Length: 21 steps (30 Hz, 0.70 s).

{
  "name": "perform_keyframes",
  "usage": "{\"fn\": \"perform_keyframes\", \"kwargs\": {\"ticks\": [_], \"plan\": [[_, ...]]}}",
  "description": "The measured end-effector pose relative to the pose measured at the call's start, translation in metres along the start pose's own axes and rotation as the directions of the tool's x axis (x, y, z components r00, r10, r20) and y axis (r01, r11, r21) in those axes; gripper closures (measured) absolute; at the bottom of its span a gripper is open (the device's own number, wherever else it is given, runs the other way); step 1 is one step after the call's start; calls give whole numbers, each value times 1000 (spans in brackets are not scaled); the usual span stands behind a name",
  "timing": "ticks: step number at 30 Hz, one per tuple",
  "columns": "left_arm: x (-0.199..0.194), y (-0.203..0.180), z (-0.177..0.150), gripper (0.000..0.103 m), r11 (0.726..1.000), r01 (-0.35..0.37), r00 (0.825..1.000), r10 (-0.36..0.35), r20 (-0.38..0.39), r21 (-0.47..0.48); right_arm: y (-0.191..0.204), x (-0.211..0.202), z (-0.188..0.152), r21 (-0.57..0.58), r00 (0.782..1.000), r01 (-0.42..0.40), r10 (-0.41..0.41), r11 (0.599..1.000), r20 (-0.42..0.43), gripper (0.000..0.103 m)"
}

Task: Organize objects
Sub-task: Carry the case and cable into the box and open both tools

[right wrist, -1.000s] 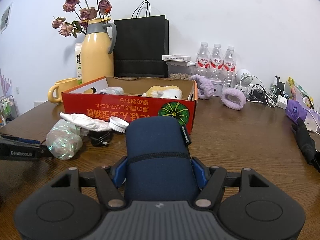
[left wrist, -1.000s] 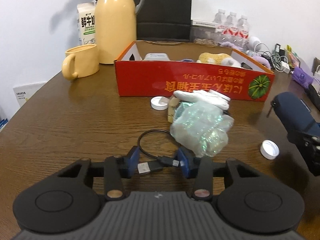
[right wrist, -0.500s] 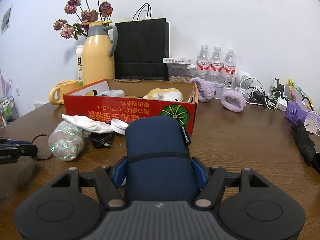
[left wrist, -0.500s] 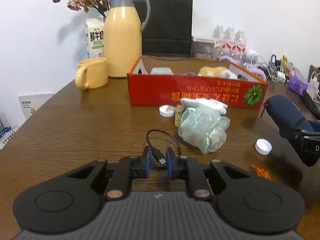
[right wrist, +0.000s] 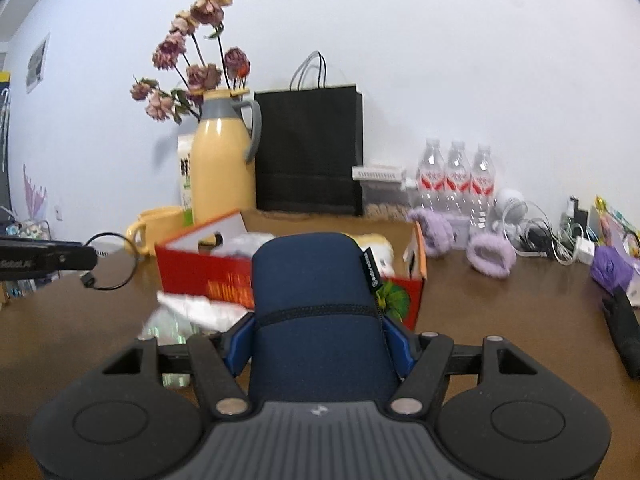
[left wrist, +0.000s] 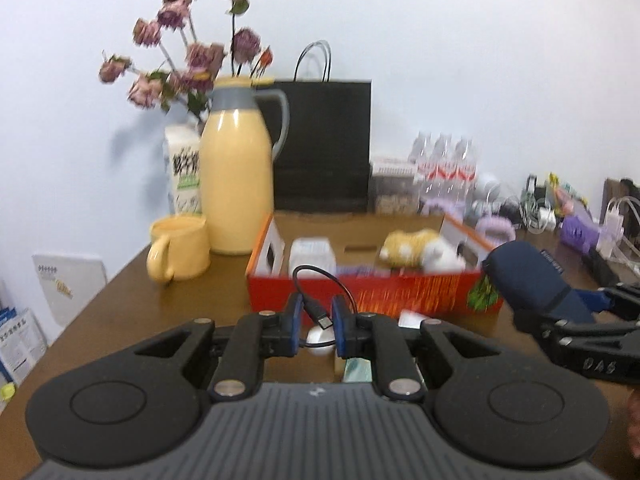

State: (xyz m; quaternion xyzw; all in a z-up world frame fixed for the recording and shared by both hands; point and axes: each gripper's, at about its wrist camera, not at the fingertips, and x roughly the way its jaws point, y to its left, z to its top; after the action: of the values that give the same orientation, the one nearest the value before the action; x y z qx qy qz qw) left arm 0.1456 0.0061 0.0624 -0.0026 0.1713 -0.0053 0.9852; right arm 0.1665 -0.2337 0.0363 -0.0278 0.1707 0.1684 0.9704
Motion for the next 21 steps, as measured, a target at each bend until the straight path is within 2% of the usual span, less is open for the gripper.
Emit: {"fn": "perform_keyframes", "kwargs": {"ticks": [5, 11, 16, 21], "plan": [[22, -10, 30, 87, 1000, 22, 999, -22, 50, -6, 5, 19, 30, -10, 999, -17, 18, 1000, 42, 38], [70, -14, 60, 86, 998, 32, 998, -29, 58, -45, 7, 61, 68, -2, 998, -37, 37, 999, 48, 38], [119, -9, 72, 86, 997, 24, 999, -21, 33, -80, 5, 108, 89, -6, 999, -39, 39, 999, 20, 38], [172, -4, 75, 86, 994, 29, 999, -32, -29, -108, -1, 157, 92, -2, 999, -35, 35, 999, -36, 38]]}}
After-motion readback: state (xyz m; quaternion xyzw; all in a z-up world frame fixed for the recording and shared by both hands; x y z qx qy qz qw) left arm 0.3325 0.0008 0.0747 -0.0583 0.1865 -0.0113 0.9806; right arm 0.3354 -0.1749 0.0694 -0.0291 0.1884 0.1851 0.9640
